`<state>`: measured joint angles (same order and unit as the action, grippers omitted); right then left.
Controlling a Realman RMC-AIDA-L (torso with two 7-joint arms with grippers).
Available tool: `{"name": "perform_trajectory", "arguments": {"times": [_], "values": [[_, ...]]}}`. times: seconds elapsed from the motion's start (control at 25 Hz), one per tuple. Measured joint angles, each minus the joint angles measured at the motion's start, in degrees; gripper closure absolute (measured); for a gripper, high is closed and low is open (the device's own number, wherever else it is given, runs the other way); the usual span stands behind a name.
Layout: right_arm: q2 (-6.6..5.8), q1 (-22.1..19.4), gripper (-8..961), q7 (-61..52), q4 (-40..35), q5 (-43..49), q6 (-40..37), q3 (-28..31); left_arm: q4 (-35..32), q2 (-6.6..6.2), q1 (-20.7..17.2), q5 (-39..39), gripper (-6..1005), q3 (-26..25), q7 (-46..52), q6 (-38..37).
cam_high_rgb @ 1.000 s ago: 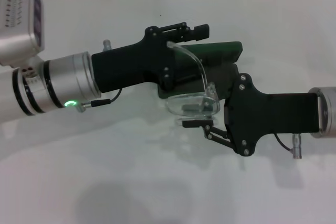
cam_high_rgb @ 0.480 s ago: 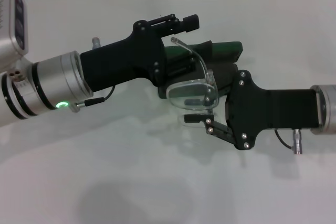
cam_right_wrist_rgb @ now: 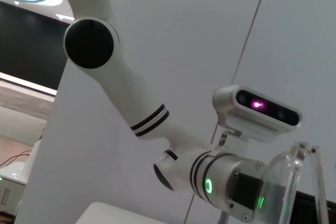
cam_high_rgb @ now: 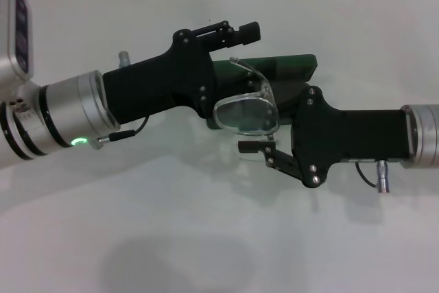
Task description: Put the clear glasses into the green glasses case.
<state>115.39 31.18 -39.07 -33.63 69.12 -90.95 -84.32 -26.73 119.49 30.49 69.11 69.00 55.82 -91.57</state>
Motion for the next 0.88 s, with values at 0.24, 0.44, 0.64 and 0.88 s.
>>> {"name": "perform_trajectory", "arguments": {"times": [0.24, 0.44, 0.64, 0.88], "values": [[0.00, 0.0, 785, -2.6, -0.3, 0.1, 1.5, 0.1, -0.3, -0.05, -0.2, 0.0, 421, -0.1, -1.1, 0.0], [-0.05, 0.0, 783, -3.3, -0.4, 0.1, 2.0, 0.1, -0.3, -0.14, -0.2, 0.2, 421, -0.1, -1.3, 0.0], [-0.14, 0.2, 782, -4.6, -0.4, 0.1, 2.8, 0.7, -0.4, -0.20, -0.2, 0.2, 420, 0.0, -1.4, 0.0], [-0.18, 0.3, 780, -4.6, -0.5, 0.2, 2.8, 1.4, -0.4, -0.23, -0.2, 0.2, 419, 0.0, -1.4, 0.0]]}}
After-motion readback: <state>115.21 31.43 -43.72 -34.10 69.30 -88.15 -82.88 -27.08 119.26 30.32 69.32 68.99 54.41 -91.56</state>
